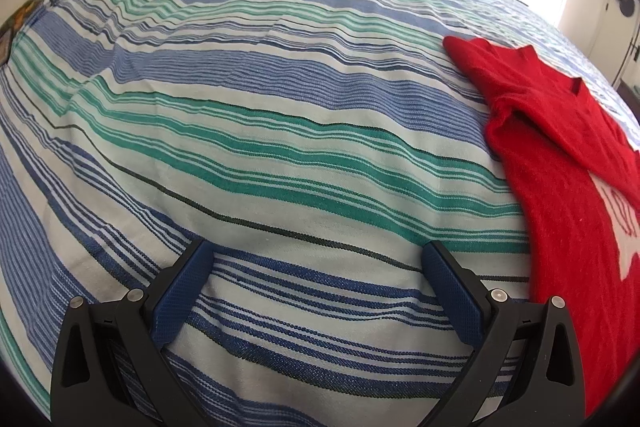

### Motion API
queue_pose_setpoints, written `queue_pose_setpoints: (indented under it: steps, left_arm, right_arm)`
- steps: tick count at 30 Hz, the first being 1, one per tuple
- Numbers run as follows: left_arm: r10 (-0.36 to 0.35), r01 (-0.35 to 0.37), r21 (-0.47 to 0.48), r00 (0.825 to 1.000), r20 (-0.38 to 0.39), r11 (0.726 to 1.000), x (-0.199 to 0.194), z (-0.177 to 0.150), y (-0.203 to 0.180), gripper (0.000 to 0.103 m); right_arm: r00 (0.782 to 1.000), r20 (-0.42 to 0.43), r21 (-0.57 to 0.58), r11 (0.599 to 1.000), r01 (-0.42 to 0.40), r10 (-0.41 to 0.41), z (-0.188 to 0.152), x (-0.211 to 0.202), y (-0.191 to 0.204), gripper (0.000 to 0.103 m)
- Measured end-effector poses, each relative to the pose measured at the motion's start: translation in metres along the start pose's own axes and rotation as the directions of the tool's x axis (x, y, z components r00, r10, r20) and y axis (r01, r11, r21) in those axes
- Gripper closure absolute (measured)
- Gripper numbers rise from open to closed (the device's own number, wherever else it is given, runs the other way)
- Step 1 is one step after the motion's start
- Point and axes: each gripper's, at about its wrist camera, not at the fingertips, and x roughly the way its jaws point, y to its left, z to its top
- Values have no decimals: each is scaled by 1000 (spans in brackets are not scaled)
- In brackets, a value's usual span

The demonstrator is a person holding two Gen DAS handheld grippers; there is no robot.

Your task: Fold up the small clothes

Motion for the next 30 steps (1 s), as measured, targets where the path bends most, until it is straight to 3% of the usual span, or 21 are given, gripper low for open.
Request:
queue_pose_setpoints:
  steps: [4,6,10,14,15,17,19,20,23,28,29,30]
  left_arm:
    - [-25,32,45,990,-136,998,-5,7,1,0]
    - [-51,70,64,966,-252,996,-13,13,5,1]
    - [-209,245,86,930,-303,966,-61,-2,11,1]
    - [-348,375,7,867,-357,927,-90,-27,14,1]
    - [-388,400,-49,842,-376,915,-92,-33,15,1]
    - [-491,460,-178,775,-397,870,-94,-47,15,1]
    - [-541,490,-231,734,-410,841,-95,-59,9,1]
    - [-534,491,-217,734,-420,844,-96,-63,2,1]
    - [-459,472,-89,771,-441,877,-98,-69,-20,2]
    - [-491,520,-67,746,-450,851,-102,-69,-36,5]
    - [-506,540,-62,736,-449,839,-105,-70,-39,12]
    - [-519,556,-62,723,-457,829,-106,-72,-42,28]
  right_arm:
    - [997,-60,-92,995,-45,39,-5,15,25,5]
    - [996,-78,-110,992,-59,51,-6,17,30,5]
    - [992,-95,-71,994,-86,79,-5,13,22,5]
    - [985,-118,12,992,-123,124,-4,16,7,5]
    - [983,-125,26,991,-132,135,-3,17,5,5]
    - [979,-141,32,989,-147,150,-1,20,5,5]
    - [972,-165,33,986,-166,169,0,20,7,8]
    - [966,-184,36,984,-176,179,1,21,7,10]
    - [949,-236,47,978,-206,211,0,23,7,12]
    - [921,-337,-4,979,-206,192,-8,40,19,15]
    - [919,-347,-22,978,-209,188,-10,42,23,15]
    - [917,-353,-32,977,-213,188,-10,42,27,17]
